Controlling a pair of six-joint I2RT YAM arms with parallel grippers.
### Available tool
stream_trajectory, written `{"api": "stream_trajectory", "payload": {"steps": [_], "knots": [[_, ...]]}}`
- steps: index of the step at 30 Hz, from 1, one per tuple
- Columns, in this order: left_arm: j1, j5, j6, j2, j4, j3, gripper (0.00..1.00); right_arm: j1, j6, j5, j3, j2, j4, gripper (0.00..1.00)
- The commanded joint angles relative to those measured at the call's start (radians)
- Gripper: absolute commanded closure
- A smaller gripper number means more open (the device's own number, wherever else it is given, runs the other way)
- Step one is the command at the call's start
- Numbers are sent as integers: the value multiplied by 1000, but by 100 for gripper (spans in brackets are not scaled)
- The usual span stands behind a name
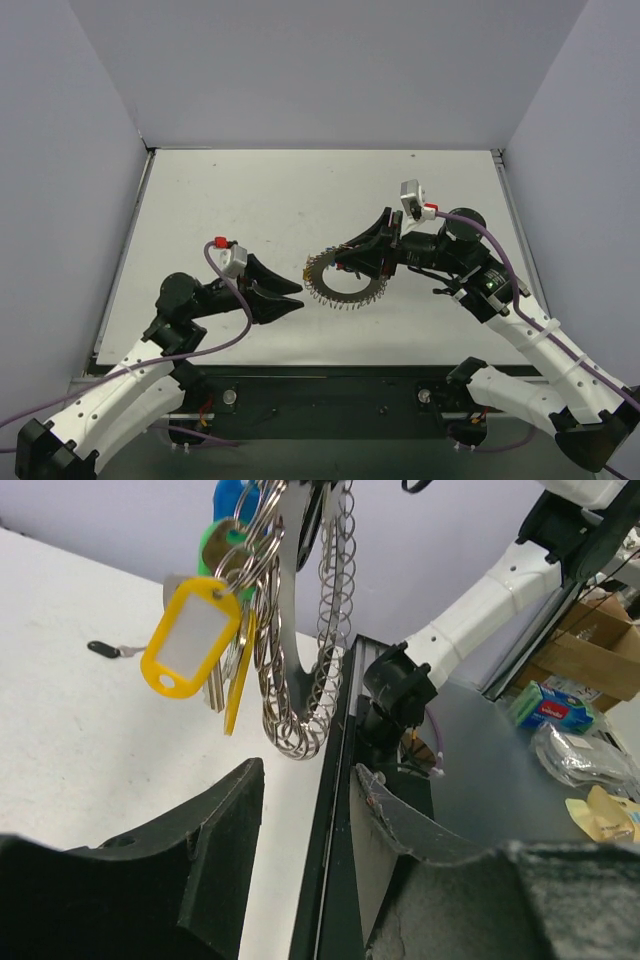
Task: Put the keys on the keyring
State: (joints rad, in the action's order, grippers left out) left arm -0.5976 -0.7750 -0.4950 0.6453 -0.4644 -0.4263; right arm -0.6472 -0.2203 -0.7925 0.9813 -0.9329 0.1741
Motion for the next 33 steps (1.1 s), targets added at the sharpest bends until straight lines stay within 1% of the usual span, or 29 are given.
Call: {"api": "stream_trajectory", "payload": {"steps": [1,10,14,18,26,29,32,33], "knots": [[7,-75,-17,25,-115,-5,50,6,-11,-14,46,28,107,100],[7,-60,-8,65,-151,-12,52,8,-11,-16,45,31,107,100],[7,-55,-2,86,-160,-19,57,8,-11,-19,43,29,110,100],[7,-52,-4,99,-172,-25,58,9,-16,-24,40,28,113,100],[7,-38,-27,114,-235,-25,64,9,-19,-25,36,25,120,100],[7,-38,-39,123,-258,-25,65,9,-19,-27,34,25,125,100],[5,-38,-46,132,-276,-28,68,9,-22,-30,31,25,127,100],[5,-44,-50,134,-280,-28,71,9,-24,-28,30,25,128,100]]}}
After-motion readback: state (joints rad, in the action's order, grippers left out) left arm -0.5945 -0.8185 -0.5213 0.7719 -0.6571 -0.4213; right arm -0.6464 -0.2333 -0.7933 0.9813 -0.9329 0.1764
